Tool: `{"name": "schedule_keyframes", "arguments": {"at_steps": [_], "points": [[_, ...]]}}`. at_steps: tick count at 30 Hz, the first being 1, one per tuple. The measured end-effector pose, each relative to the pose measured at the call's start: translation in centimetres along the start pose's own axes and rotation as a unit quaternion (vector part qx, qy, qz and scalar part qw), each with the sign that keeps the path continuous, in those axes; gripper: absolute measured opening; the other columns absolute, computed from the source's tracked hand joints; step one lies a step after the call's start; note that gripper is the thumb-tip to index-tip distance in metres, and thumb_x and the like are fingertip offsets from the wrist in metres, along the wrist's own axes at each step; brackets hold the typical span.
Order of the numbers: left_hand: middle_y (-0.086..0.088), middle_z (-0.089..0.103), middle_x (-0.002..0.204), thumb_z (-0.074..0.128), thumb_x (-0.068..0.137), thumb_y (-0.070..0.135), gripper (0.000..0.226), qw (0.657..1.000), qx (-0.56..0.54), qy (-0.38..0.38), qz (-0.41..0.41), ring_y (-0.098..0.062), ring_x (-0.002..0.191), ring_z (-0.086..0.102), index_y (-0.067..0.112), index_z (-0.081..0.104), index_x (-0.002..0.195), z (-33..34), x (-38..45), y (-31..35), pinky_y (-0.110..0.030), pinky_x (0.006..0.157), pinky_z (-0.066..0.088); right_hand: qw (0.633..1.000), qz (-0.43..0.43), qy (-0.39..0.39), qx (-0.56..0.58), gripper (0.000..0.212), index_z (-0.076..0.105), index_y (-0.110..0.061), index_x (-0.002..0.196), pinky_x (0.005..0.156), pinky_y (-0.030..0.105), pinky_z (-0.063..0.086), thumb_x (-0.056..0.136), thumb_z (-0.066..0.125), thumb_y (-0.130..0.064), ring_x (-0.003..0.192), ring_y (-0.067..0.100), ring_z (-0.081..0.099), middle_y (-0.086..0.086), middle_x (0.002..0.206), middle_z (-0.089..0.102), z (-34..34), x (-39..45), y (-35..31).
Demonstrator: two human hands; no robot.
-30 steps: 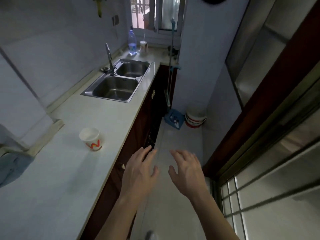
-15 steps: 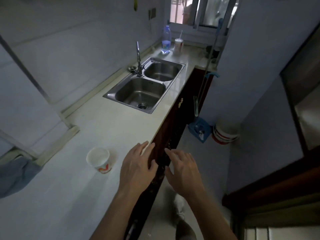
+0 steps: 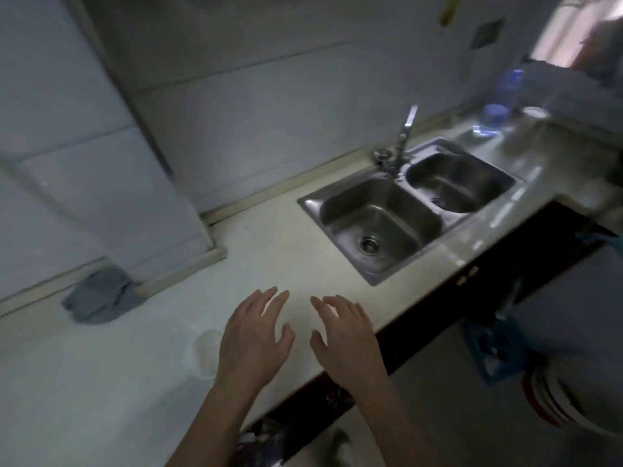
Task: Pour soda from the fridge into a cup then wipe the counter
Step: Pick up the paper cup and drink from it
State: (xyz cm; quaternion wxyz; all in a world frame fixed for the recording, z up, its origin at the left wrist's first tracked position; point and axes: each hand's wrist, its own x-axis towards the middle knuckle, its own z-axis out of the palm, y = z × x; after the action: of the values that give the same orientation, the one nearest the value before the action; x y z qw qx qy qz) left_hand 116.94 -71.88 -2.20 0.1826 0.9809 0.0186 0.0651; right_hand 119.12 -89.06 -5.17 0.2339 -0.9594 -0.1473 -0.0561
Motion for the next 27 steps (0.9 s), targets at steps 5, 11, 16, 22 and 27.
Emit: {"name": "schedule_keyframes", "arguments": {"at_steps": [5, 11, 16, 22, 27], "points": [[0.003, 0.056, 0.143, 0.049, 0.087, 0.038, 0.054, 0.991, -0.005, 0.051, -0.124, -0.021, 0.135, 0.047, 0.023, 0.057, 0.138, -1.9, -1.9, -5.2, -0.039, 0.110, 0.039, 0.991, -0.112, -0.076, 0.023, 0.058, 0.050, -0.023, 0.137, 0.103, 0.046, 0.043, 0.080, 0.058, -0.029, 0.119, 0.022, 0.053, 0.002, 0.125, 0.060, 3.8, 4.0, -2.0], [0.001, 0.054, 0.144, 0.052, 0.091, 0.034, 0.052, 0.967, -0.013, 0.069, -0.246, -0.021, 0.133, 0.047, 0.022, 0.052, 0.142, -2.6, -6.8, -11.2, -0.039, 0.109, 0.041, 0.968, -0.192, -0.159, 0.023, 0.064, 0.050, -0.016, 0.139, 0.098, 0.042, 0.047, 0.078, 0.067, -0.026, 0.113, 0.026, 0.058, 0.006, 0.122, 0.062, 9.2, 7.0, -3.5], [0.004, 0.050, 0.147, 0.064, 0.091, 0.028, 0.056, 0.950, -0.052, 0.045, -0.306, -0.016, 0.136, 0.043, 0.023, 0.049, 0.145, -1.3, -9.6, -13.8, -0.033, 0.110, 0.037, 0.947, -0.215, -0.237, 0.013, 0.067, 0.045, -0.021, 0.142, 0.104, 0.041, 0.042, 0.081, 0.066, -0.037, 0.125, 0.025, 0.051, 0.003, 0.134, 0.056, 12.7, 6.8, -3.1], [0.003, 0.052, 0.144, 0.079, 0.076, 0.028, 0.073, 0.946, -0.099, -0.029, -0.307, -0.019, 0.134, 0.048, 0.021, 0.050, 0.143, 2.0, -9.9, -16.6, -0.035, 0.109, 0.042, 0.938, -0.255, -0.235, -0.018, 0.075, 0.050, -0.019, 0.138, 0.109, 0.053, 0.035, 0.073, 0.077, -0.048, 0.140, 0.033, 0.038, 0.008, 0.145, 0.050, 17.0, 5.8, -2.4], [0.016, 0.048, 0.146, 0.076, 0.069, 0.066, 0.089, 0.937, -0.175, -0.045, -0.298, -0.004, 0.132, 0.045, 0.032, 0.044, 0.144, 4.8, -9.2, -17.6, -0.031, 0.105, 0.044, 0.931, -0.269, -0.247, -0.004, 0.084, 0.041, -0.019, 0.144, 0.112, 0.054, 0.033, 0.076, 0.069, -0.061, 0.145, 0.034, 0.028, 0.008, 0.153, 0.039, 19.2, 4.7, -2.7]]}}
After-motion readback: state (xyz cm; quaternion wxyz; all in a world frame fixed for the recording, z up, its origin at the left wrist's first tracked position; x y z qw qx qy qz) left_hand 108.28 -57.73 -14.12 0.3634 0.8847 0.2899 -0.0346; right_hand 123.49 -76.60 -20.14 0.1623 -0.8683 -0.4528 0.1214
